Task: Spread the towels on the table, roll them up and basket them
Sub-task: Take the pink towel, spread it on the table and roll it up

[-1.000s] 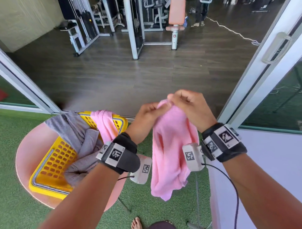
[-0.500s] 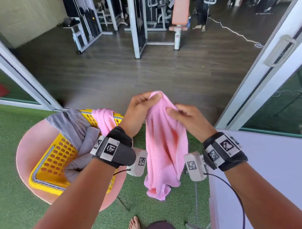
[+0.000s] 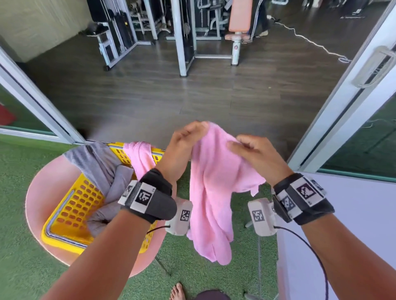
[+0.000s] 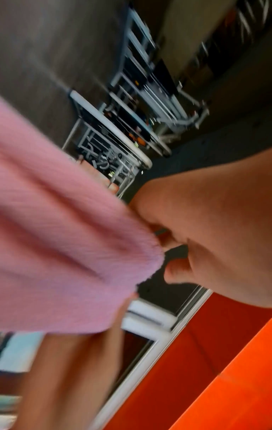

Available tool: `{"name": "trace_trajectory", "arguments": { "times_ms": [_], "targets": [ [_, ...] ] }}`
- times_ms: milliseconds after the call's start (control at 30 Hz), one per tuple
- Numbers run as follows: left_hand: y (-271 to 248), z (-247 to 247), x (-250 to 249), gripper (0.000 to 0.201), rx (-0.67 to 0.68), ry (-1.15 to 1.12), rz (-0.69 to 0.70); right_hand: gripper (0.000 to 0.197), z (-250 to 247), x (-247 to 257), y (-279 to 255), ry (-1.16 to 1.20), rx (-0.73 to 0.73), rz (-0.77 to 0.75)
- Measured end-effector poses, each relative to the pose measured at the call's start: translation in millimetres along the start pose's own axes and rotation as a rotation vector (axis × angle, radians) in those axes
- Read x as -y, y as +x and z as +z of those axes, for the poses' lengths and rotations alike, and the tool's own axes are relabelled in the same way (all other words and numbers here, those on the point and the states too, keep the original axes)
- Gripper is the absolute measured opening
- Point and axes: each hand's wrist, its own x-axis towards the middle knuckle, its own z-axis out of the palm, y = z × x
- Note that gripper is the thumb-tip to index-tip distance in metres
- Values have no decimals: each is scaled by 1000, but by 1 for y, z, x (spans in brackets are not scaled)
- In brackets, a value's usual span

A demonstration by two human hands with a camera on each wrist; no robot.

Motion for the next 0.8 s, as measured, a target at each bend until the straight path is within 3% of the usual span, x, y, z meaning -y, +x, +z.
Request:
{"name": "trace_trajectory", "arguments": {
  "times_ms": [33,100,133,200,333,400,500,567,700,733,800],
  "targets": [
    [-6,4,4,18,102,63,-27,35,-3,6,3,24,-54,-43],
    [-14,16,10,29,271,176,-94,22,-8,20,10,64,-151,-107],
    [-13,19,11,33,290,175,-104,18,-8,24,14,66,-167,-123],
    [-6,16,3,30,204,91,-73,21,-5,19,16,16,-116,-98],
    [7,-6,-4,19,-90,-127,-42,45,-3,1,1,-57,61,57],
    [2,-2,2,28,-27,-79,-82,41,-9,11,-1,-34,45,13],
    [-12,19,7,36,305,100,-134,28,-18,33,10,-15,-40,-111],
    [-11,20,-2,31,297,59,-105,34,-18,33,13,-28,-37,-105],
    [-3,3,-19,18,16,-135,-83,42,-16,17,-4,-25,94,98],
    [-5,4,-22,18,44,-102,-87,41,-16,18,-6,-7,88,94],
    [-16,16,-22,22,227,56,-103,34,-22,29,-2,26,-18,7]
  ]
}}
